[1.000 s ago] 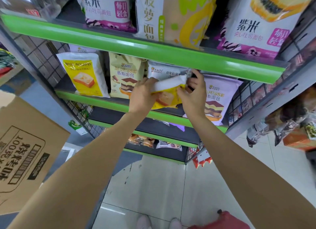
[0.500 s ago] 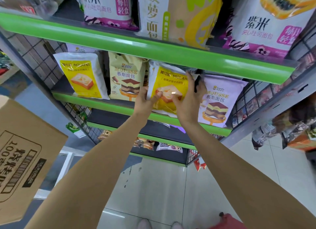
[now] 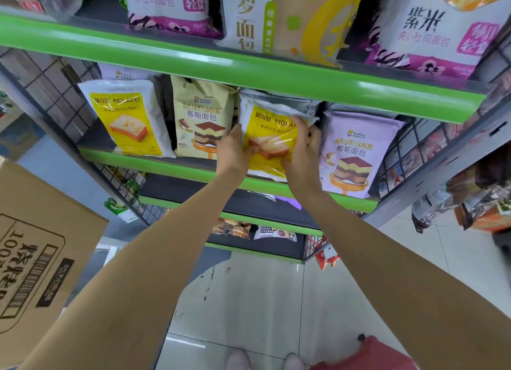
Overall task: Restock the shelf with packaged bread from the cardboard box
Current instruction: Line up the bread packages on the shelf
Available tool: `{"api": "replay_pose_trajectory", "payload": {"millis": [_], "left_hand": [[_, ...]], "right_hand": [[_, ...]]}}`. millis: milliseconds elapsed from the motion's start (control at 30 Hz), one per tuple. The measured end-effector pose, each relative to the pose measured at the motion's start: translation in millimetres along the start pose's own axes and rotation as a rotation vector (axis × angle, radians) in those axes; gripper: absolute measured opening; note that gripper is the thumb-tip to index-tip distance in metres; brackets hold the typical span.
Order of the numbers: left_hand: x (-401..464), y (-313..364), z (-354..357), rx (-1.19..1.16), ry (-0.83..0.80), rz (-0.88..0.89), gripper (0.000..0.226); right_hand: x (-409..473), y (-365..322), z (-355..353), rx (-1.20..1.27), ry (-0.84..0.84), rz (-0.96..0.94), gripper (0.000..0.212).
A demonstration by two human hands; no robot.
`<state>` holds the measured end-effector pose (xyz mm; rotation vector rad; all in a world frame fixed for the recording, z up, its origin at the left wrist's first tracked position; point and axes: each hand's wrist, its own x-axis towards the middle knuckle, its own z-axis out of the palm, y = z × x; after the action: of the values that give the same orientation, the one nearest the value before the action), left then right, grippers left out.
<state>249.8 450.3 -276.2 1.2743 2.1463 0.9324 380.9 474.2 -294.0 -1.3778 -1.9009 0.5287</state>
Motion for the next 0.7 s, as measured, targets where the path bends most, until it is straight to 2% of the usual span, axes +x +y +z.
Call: {"api": "replay_pose_trajectory", "payload": {"millis": [233,367,467,567,700], "left_hand": [[-8.7,-10.0,-0.1,0.097,-0.089,-0.022,0.047],[-9.7,-0.8,-9.8,0.077,-0.076,-0.073,0.052],[-15.5,4.9,-25.4,0.084,-0.069,-0.1,0.052],[-24.5,14.8,-44.7,0.136,-0.115,-0.106,0.045],[-43.0,34.6,-83.7,0.203,-0.129,-0.109,0.036]], "right_hand": [[-10.5,-6.0,3.6,-0.065,-0.082,0.033,0.08],[-4.4,-19.9,-8.9,-0.078,-0.177,0.09,0.077],[-2.5,-32.8,-21.8,-0.105,-0.293,0.117,0.075],[-9.6,-51.9,-34.6,-0.209,-0.33,0.149,0.069],[-21.6,-89.3,-56.0,-0.32,-0.458,0.036,0.05]]}}
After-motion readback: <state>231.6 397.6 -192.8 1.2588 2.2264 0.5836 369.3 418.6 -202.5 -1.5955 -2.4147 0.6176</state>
